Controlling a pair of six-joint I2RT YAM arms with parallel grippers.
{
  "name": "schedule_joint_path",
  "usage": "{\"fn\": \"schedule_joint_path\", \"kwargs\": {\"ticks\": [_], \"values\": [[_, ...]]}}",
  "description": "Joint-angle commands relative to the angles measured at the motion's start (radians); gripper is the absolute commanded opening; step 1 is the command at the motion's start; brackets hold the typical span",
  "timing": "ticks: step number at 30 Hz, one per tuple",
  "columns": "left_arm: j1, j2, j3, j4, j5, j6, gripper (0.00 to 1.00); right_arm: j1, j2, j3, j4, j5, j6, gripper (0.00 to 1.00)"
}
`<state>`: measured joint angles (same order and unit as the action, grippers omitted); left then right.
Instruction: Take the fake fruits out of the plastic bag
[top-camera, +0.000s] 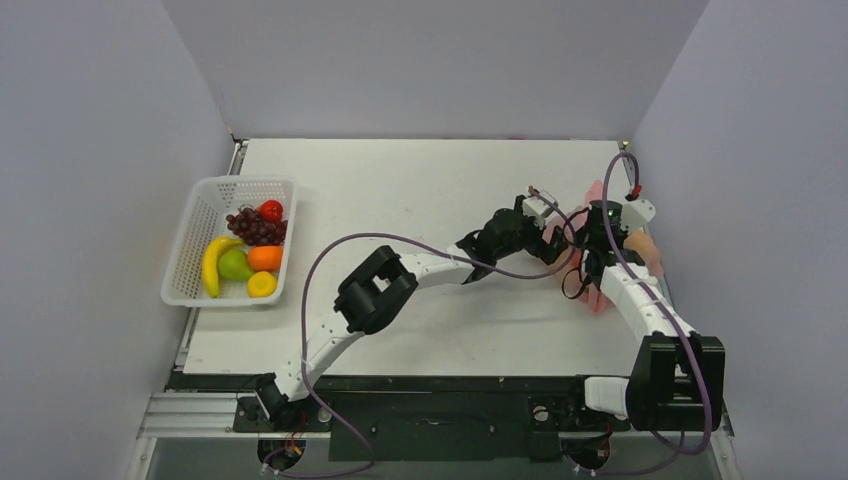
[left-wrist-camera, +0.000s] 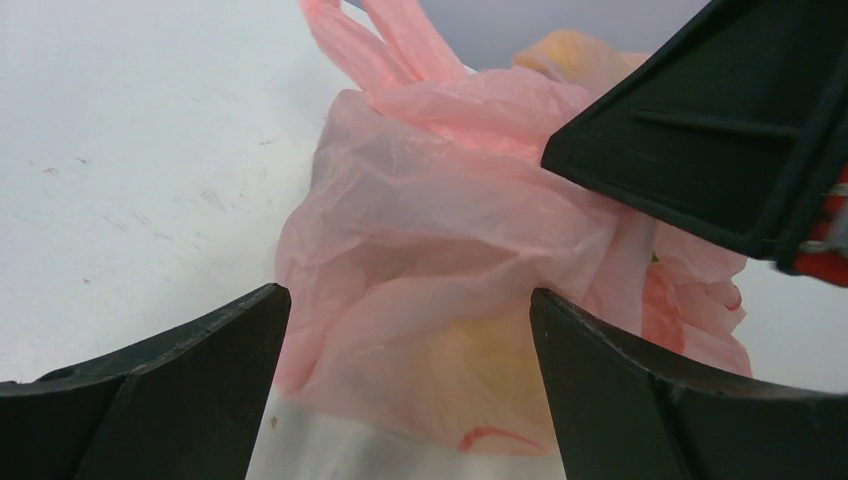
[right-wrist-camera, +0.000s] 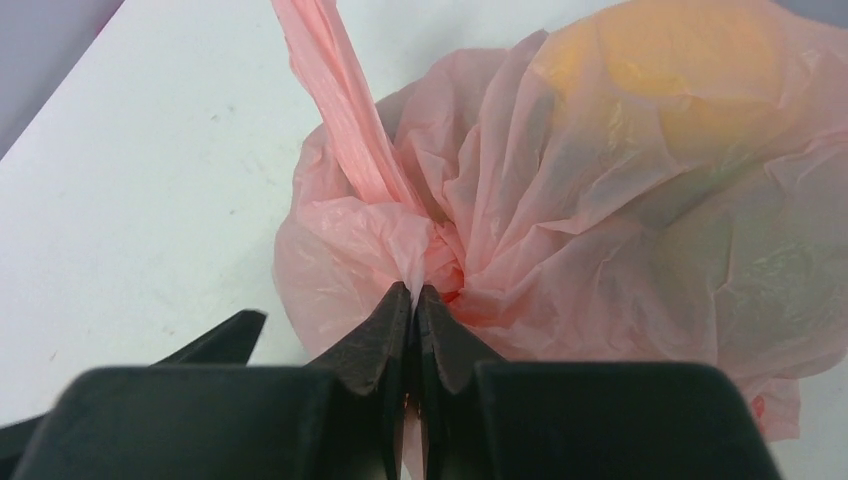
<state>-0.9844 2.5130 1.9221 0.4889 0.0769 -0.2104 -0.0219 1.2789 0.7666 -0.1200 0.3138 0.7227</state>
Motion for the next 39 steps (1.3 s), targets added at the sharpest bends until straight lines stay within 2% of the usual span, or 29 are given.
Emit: {"fn": "schedule_joint_path", "kwargs": {"ticks": [1, 5, 9, 11, 14, 18, 23, 28, 31, 36, 39], "values": [[0.008, -0.059, -0.074, 0.2, 0.055, -0.065, 0.89, 0.041, -0.113, -0.041, 0.035, -0.046, -0.013, 0.03], [-0.007, -0.078, -0.147, 0.226, 0.057, -0.088, 0.89, 0.048, -0.196, -0.098, 0.031, -0.086, -0.029, 0.0], [-0.047, -0.12, -0.207, 0.235, 0.04, -0.039, 0.89, 0.05, -0.25, -0.14, -0.031, -0.048, -0.038, 0.0], [-0.074, -0.149, -0.228, 0.209, 0.028, -0.019, 0.88, 0.049, -0.282, -0.157, -0.104, 0.007, -0.008, 0.0], [-0.113, -0.225, -0.286, 0.145, -0.012, -0.003, 0.81, 0.05, -0.347, -0.163, -0.257, 0.007, 0.045, 0.0], [-0.16, -0.399, -0.498, 0.167, -0.035, -0.017, 0.81, 0.058, -0.468, -0.192, -0.42, -0.144, 0.054, 0.0], [-0.225, -0.613, -0.676, 0.071, -0.062, -0.035, 0.82, 0.119, -0.66, -0.217, -0.555, -0.294, 0.033, 0.0], [-0.353, -0.717, -0.78, 0.034, -0.212, -0.045, 0.82, 0.236, -0.765, -0.207, -0.709, -0.378, 0.071, 0.0], [-0.398, -0.751, -0.849, 0.104, -0.277, -0.065, 0.81, 0.288, -0.804, -0.216, -0.772, -0.412, 0.1, 0.0], [-0.47, -0.854, -1.037, 0.287, -0.4, -0.131, 0.79, 0.311, -0.843, -0.211, -0.746, -0.584, 0.037, 0.0], [-0.537, -0.916, -1.103, 0.324, -0.498, -0.053, 0.8, 0.326, -0.807, -0.207, -0.681, -0.657, 0.01, 0.01]]}}
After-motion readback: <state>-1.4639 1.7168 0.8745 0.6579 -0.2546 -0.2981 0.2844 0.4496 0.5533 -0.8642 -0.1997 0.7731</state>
